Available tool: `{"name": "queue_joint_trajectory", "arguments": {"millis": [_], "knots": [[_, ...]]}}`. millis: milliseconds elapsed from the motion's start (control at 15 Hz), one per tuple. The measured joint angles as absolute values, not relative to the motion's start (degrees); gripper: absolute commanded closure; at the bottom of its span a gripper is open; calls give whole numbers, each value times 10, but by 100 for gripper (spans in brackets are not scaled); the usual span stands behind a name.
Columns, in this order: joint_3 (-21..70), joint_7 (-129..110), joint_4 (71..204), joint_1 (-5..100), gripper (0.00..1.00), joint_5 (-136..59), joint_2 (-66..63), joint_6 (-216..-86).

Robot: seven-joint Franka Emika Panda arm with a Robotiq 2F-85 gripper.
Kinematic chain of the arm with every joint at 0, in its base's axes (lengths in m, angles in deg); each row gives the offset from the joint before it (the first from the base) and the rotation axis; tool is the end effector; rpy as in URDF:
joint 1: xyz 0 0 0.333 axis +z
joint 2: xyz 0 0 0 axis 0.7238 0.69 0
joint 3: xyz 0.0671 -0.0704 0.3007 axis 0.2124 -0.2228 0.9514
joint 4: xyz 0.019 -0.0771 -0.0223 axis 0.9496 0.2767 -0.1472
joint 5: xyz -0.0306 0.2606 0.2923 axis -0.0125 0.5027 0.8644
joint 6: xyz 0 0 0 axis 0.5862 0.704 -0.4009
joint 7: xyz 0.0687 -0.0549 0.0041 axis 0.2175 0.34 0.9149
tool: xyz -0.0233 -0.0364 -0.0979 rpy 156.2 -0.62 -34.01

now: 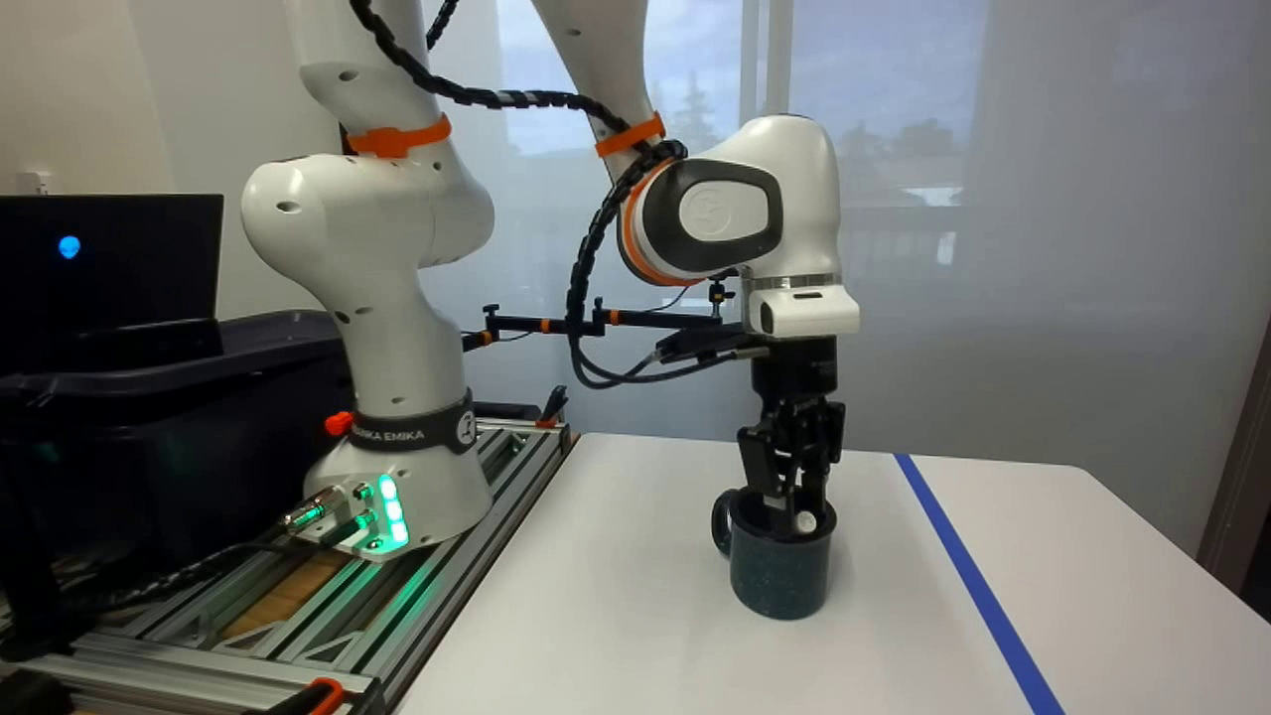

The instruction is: Remove the marker out of the cup

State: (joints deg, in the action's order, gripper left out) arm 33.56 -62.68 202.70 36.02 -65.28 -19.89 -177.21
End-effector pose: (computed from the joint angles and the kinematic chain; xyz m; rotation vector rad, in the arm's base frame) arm 0.3960 -0.0139 0.2336 2.8539 -0.9150 0.2390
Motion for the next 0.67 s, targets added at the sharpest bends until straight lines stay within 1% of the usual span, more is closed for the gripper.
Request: {"name": "queue_joint_trajectory", "arguments": {"millis": [133,200,333,467,533,667], "knots": [[336,-638,2027,360,48,-673,-191,-1785],[336,-644,2027,360,55,-683,-188,-1790],[336,-655,2027,360,75,-700,-183,-1796],[336,-664,2025,360,90,-717,-183,-1797],[335,-669,2023,359,100,-726,-183,-1797],[335,-673,2022,359,95,-737,-182,-1801]]}}
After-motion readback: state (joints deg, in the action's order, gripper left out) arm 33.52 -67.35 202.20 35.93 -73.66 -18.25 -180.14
